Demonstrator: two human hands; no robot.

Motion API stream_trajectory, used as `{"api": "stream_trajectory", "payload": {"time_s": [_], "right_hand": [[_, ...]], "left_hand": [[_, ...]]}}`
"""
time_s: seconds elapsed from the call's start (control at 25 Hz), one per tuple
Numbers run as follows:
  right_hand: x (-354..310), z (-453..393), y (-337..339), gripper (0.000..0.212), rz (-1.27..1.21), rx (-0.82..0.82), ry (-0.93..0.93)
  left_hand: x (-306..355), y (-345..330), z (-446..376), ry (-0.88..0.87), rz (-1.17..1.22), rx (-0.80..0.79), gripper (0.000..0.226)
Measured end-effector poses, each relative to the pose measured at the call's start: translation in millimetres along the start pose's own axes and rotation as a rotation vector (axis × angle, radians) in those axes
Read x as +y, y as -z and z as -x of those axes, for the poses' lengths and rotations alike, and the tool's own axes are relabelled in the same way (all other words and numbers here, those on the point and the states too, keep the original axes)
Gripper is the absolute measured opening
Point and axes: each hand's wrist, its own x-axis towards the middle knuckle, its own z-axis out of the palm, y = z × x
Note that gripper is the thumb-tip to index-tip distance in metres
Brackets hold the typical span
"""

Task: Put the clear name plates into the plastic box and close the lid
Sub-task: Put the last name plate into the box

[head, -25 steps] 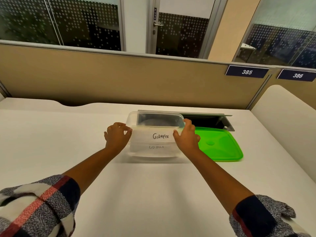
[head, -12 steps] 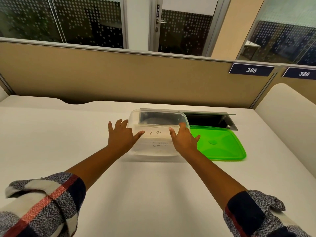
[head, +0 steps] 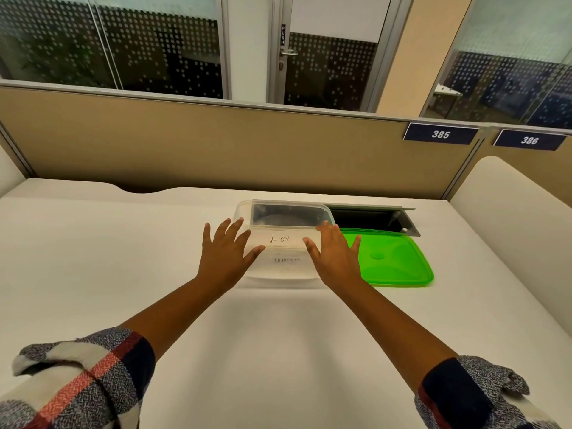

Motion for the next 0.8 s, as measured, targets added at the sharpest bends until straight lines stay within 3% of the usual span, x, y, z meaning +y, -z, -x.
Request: {"api": "stream_trajectory", "payload": {"time_s": [0.2, 0.4, 0.68, 0.8], "right_hand": [[5.0, 31.6, -2.6, 0.071, 0.132, 0.002, 0.049], [6.1, 67.1, -10.8, 0.118, 0.097, -0.026, 0.108], [12.0, 109.9, -36.5, 0.115, 0.081, -0.114, 0.160], [15.9, 124.2, -51.6, 0.085, 0.072, -0.185, 0.151]], "left_hand": [[10.8, 2.6, 35.7, -0.036, 0.168, 0.010, 0.105], [18.1, -3.0, 73.2, -0.052, 0.233, 0.007, 0.094], [9.9, -26.6, 121.5, -0.081, 0.151, -0.083, 0.092], [4.2, -35.5, 136.9, -0.081, 0.133, -0.117, 0.095]]}}
